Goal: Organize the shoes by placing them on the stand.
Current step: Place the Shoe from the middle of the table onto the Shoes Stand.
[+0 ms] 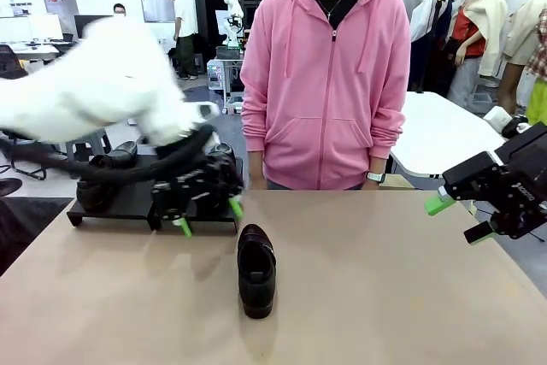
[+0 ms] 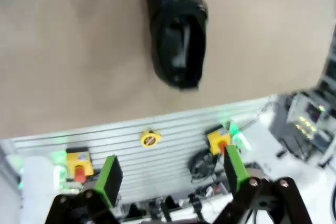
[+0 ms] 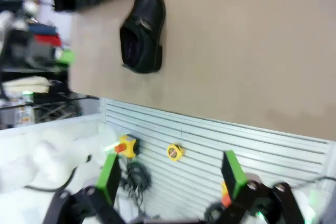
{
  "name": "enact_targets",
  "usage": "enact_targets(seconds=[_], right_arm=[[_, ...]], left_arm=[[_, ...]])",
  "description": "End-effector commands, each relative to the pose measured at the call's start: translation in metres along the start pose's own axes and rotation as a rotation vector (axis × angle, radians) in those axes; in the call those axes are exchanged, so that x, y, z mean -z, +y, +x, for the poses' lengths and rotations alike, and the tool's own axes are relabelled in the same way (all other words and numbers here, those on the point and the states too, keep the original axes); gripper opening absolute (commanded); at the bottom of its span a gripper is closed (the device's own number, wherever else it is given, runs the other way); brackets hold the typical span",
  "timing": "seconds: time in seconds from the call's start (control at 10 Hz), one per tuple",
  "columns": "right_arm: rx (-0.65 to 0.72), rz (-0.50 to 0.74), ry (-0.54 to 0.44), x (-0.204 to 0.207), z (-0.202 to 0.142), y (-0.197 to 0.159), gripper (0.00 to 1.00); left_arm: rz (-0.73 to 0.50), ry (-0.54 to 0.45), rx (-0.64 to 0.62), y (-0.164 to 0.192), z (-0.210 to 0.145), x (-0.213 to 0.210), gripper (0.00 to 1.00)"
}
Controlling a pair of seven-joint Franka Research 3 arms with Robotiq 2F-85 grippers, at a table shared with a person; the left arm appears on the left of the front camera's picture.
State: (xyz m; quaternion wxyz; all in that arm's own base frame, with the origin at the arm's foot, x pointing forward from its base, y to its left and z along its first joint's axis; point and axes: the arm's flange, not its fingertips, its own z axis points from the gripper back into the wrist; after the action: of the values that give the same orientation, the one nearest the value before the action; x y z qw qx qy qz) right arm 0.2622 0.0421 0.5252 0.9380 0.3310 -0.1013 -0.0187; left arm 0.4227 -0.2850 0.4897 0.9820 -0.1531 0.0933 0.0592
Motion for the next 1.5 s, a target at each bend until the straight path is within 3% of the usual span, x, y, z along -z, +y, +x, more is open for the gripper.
enact_targets(seconds=[0.0,0.1,0.2,0.3,0.4,0.6,0.8,1.4], right_arm=[[-0.005,0.033,-0.004,-0.001,0.002,0.002,1.00],[-0.005,0.033,-0.004,-0.001,0.002,0.002,1.00],[-0.005,0.033,-0.004,-0.001,0.002,0.002,1.00],[-0.005,0.033,-0.004,-0.001,0.002,0.002,1.00],[-0.005,0.033,-0.004,-0.001,0.002,0.002,1.00],[-0.005,0.033,-0.004,-0.001,0.002,0.002,1.00],[-0.005,0.033,-0.004,-0.001,0.002,0.002,1.00],[-0.005,0.033,-0.004,-0.001,0.002,0.002,1.00]], left_arm=[[0.194,0.014,-0.040,-0.036,0.067,-0.020,1.00],[0.247,-0.072,-0.044,-0.036,0.064,-0.028,1.00],[0.093,-0.006,-0.047,-0.017,0.039,0.010,1.00],[0.093,-0.006,-0.047,-0.017,0.039,0.010,1.00],[0.180,-0.041,-0.065,-0.026,0.072,0.004,1.00],[0.267,-0.275,-0.018,-0.030,0.061,0.043,1.00],[0.318,-0.395,0.036,-0.032,0.047,0.069,1.00],[0.340,-0.233,0.180,-0.041,0.026,0.102,1.00]])
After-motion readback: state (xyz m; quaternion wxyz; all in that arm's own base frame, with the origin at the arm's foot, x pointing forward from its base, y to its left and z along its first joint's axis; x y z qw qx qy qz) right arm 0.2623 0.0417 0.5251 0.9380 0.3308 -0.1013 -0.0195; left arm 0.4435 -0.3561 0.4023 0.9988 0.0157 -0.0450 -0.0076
